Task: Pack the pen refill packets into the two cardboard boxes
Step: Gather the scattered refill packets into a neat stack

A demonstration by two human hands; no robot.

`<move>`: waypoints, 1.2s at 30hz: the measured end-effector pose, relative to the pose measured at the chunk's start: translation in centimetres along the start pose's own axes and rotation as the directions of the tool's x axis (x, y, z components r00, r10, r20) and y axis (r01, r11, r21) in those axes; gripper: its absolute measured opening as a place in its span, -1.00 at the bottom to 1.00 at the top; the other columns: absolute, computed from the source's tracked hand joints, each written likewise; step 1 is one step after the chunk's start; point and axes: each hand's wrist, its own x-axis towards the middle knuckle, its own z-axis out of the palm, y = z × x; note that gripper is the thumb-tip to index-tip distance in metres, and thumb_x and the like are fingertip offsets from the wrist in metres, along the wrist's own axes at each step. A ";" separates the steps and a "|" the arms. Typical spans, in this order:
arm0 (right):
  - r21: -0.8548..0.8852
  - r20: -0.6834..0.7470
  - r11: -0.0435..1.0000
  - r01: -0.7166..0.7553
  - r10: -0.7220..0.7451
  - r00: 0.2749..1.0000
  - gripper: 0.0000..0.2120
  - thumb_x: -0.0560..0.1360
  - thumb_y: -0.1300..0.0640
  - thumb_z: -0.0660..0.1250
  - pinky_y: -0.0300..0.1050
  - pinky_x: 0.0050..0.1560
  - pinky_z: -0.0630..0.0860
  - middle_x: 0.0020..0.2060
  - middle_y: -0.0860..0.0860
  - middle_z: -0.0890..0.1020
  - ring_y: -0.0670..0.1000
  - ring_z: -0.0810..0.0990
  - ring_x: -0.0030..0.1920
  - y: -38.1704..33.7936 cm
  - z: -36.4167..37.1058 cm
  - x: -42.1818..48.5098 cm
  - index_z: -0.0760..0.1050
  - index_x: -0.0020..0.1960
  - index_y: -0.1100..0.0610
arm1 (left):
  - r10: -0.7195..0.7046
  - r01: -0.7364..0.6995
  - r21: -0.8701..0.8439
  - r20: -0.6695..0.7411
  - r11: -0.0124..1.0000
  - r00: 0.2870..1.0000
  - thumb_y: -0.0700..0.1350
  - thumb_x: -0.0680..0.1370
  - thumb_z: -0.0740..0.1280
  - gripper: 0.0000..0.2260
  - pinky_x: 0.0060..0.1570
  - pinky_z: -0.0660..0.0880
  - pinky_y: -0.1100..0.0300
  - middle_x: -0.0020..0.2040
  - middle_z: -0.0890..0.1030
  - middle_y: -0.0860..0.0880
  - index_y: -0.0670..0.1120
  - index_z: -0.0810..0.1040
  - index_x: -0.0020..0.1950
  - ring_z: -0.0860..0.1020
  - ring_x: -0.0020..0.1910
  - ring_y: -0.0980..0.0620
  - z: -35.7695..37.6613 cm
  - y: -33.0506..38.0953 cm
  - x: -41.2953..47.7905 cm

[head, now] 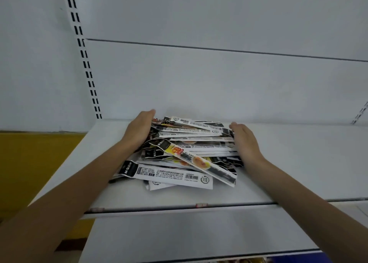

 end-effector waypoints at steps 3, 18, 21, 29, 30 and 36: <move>-0.105 0.049 0.990 0.092 -0.087 0.995 -0.71 0.58 -0.03 0.13 -0.16 0.08 0.32 0.18 0.02 0.52 0.00 0.47 0.14 -0.9 -0.4 0.0 0.48 0.15 0.09 | 0.172 -0.171 0.036 -0.026 0.985 0.985 0.12 0.58 0.08 -0.63 0.17 0.18 0.16 0.36 0.37 -0.01 -0.01 0.38 0.30 0.30 0.31 0.04 -2.1 -0.1 -1.2; -0.561 0.540 0.758 0.332 0.031 0.841 -0.53 0.58 -0.20 0.03 -0.12 0.30 0.20 0.44 -0.03 0.31 0.05 0.27 0.42 -4.2 3.6 2.7 0.27 0.43 -0.07 | 0.444 -0.689 0.660 0.542 0.301 0.713 0.40 0.39 -0.20 -0.38 0.36 -0.15 -0.29 0.52 -0.09 0.04 0.28 -0.13 0.44 -0.19 0.47 0.00 -0.2 -0.1 -7.0; -0.550 0.446 0.726 0.413 -0.163 0.880 -0.56 0.56 -0.18 0.11 -0.10 0.29 0.26 0.37 0.01 0.41 0.05 0.34 0.37 -5.3 3.0 2.0 0.40 0.35 -0.01 | 0.492 -0.690 0.661 0.515 0.294 0.703 0.45 0.37 -0.16 -0.34 0.33 -0.11 -0.33 0.52 -0.03 -0.02 0.27 -0.09 0.44 -0.16 0.47 -0.04 -0.3 -0.1 -6.5; -0.540 0.654 0.540 0.646 -0.214 0.725 -0.48 0.37 -0.23 0.36 -0.15 0.09 0.40 0.09 -0.07 0.50 -0.06 0.46 0.10 -5.8 0.6 -1.7 0.47 0.25 -0.01 | 0.603 -0.573 0.358 0.034 0.737 0.797 0.26 0.39 0.25 -0.54 -0.03 0.29 0.27 0.05 0.50 0.04 0.01 0.52 0.15 0.39 0.02 0.12 -3.1 -1.0 -7.3; -0.512 0.636 0.600 0.615 -0.217 0.740 -0.54 0.37 -0.17 0.39 -0.21 0.03 0.41 0.06 -0.07 0.53 -0.06 0.49 0.06 -5.7 0.7 -1.5 0.51 0.21 0.00 | 0.554 -0.525 0.295 -0.019 0.799 0.832 0.13 0.43 0.32 -0.71 -0.13 0.29 0.35 -0.06 0.54 0.04 0.00 0.57 0.04 0.44 -0.10 0.16 -3.2 -0.9 -7.3; -0.330 0.661 0.778 0.535 -0.214 0.719 -0.95 0.41 -0.02 0.43 -0.44 -0.41 0.33 -0.32 -0.16 0.58 -0.25 0.51 -0.39 -6.7 1.1 -0.6 0.58 -0.18 -0.08 | 0.383 -0.384 0.064 0.027 0.921 0.923 -0.15 0.47 0.35 -0.88 -0.37 0.32 0.50 -0.33 0.59 0.13 -0.02 0.64 -0.25 0.47 -0.37 0.32 -3.9 -0.1 -8.3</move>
